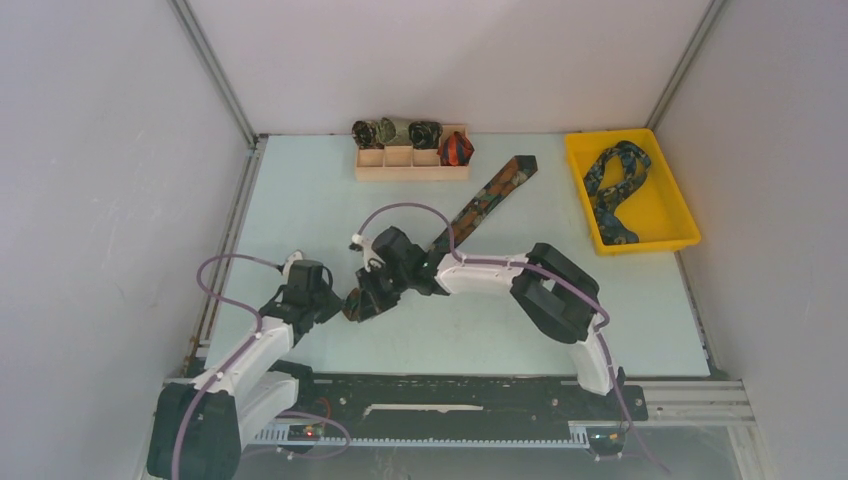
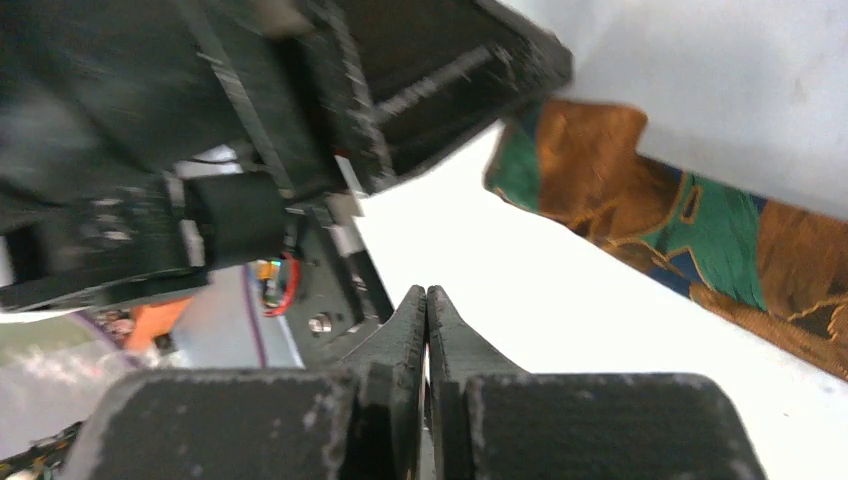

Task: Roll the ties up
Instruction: Roll the tie at the center of the board.

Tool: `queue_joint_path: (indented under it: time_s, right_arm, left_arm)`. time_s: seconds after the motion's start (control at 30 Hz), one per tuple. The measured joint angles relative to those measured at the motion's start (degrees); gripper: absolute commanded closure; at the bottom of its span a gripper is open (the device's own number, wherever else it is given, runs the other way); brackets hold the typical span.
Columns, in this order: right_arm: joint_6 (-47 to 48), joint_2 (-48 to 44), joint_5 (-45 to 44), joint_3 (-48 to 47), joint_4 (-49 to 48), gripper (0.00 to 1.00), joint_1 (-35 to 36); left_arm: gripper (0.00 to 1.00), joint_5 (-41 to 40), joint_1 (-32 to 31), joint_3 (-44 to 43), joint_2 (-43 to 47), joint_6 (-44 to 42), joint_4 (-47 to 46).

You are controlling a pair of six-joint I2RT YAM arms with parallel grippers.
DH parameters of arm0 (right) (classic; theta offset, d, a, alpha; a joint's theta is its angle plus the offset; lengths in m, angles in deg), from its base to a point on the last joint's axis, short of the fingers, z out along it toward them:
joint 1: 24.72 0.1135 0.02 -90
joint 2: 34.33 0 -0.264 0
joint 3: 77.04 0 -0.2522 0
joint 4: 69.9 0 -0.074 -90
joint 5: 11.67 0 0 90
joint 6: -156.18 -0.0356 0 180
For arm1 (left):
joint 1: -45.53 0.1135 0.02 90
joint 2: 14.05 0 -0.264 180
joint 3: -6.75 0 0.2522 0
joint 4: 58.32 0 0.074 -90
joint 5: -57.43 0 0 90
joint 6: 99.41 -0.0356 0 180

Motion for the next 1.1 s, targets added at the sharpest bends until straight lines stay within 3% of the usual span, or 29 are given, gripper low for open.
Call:
queue_joint_path:
  time_s: [0.27,0.47,0.83,1.1]
  right_arm:
    - [-4.17,-1.01,8.52,-3.17,-4.44,0.97,-5.38]
    - [-5.9,3.28,8.81,-9.33,-2.97,0.97,-7.28]
    - [-6.49,8.35,8.76,-10.27,1.57,0.97,-7.28]
    - [-6.47,8.57,8.52,-10.21,1.75,0.97,-7.74]
  left_arm:
    - [0.85,0.0,0.0,0.0,0.0,0.0,0.02]
    - [0.85,0.0,0.0,0.0,0.0,0.0,0.02]
    - [0.85,0.04,0.0,0.0,0.11,0.0,0.22]
    - [0.76,-0.04,0.0,-0.42,3.19,0.02,2.36]
